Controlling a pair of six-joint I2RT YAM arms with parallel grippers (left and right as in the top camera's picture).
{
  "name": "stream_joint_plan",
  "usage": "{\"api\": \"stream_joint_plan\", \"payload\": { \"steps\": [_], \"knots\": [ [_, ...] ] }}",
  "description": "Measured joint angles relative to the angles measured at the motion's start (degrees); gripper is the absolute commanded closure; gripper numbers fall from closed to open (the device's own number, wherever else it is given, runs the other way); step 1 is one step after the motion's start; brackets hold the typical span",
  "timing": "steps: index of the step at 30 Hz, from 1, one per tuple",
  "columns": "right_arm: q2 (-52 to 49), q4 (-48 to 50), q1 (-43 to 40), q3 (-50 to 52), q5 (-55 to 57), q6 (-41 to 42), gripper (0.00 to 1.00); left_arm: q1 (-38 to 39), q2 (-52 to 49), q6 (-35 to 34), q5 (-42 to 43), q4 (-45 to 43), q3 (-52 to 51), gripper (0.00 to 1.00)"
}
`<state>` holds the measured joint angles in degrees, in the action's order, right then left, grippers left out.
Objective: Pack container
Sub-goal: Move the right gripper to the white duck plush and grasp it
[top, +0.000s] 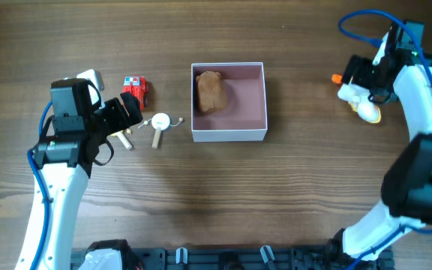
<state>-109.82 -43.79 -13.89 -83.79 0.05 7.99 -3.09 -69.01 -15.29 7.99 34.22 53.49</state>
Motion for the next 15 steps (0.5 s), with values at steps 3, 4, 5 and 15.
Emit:
{"api": "stream_joint_plan", "payload": {
  "steps": [3, 4, 5, 15],
  "knots": [
    [-3.10, -0.11, -0.59, 0.00, -0.46, -0.59, 0.17, 0.02, 0.00, 0.00, 0.00, -0.02, 0.00, 0.00],
    [-4.24, -0.22, -0.57, 0.00, -0.57, -0.59, 0.27, 0.02, 0.00, 0.00, 0.00, -0.02, 0.00, 0.00],
    [-5.09, -0.39, -0.57, 0.00, -0.72, -0.52, 0.44, 0.02, 0.00, 0.00, 0.00, -0.02, 0.00, 0.00],
    [-7.41, -2.25, -0.24, -0.07, -1.99, 1.42, 0.96, 0.02, 0.00, 0.00, 0.00, -0.02, 0.00, 0.00]
  ]
}}
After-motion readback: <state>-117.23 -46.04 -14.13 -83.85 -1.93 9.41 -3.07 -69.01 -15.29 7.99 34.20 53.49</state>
